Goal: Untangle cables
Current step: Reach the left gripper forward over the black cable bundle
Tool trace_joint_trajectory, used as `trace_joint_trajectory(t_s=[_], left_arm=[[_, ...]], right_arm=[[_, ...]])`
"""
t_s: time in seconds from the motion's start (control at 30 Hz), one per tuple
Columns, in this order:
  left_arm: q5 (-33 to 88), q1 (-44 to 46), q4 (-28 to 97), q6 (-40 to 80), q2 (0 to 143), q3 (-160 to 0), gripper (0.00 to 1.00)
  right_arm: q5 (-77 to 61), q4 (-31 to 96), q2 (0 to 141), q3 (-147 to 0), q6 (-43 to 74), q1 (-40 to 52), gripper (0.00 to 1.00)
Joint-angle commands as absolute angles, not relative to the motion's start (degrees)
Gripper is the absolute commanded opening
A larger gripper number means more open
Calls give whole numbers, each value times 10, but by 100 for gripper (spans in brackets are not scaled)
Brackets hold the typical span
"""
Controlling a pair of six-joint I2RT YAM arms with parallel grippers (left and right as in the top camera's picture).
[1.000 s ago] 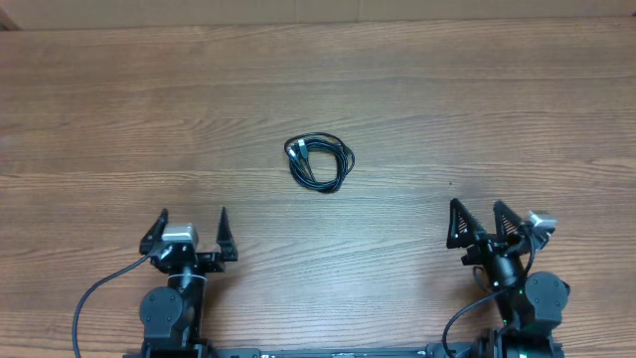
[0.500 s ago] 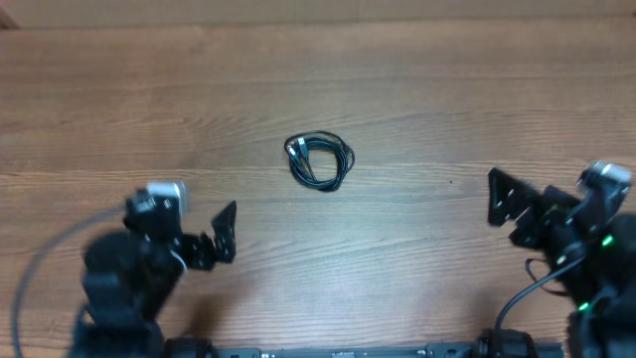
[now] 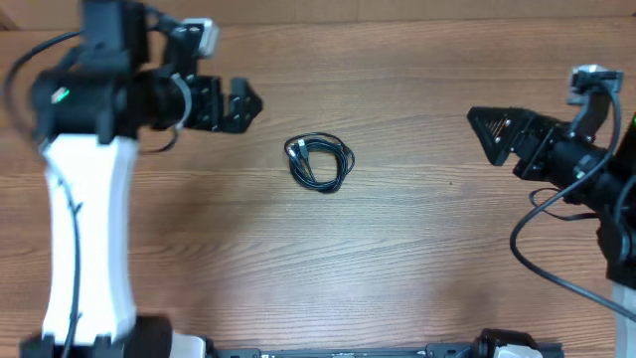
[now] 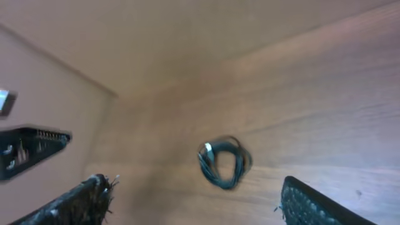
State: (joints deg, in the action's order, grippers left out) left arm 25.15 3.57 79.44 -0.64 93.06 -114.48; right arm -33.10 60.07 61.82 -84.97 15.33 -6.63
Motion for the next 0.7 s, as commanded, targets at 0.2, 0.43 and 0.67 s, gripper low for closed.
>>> trace_joint_trajectory(t_s=[0.2,0.43,0.67], left_arm=[[-108,217,805,170,1109,-1155,100],[-104,253,789,243,1242,-1155,100],[-55,224,781,295,1346,-1155,98]], right_arm=[[-190,632,617,-859,127,-65,100],[-177,662,621,-859,119,-64,100],[-129,698,621,-859,119,-64,100]])
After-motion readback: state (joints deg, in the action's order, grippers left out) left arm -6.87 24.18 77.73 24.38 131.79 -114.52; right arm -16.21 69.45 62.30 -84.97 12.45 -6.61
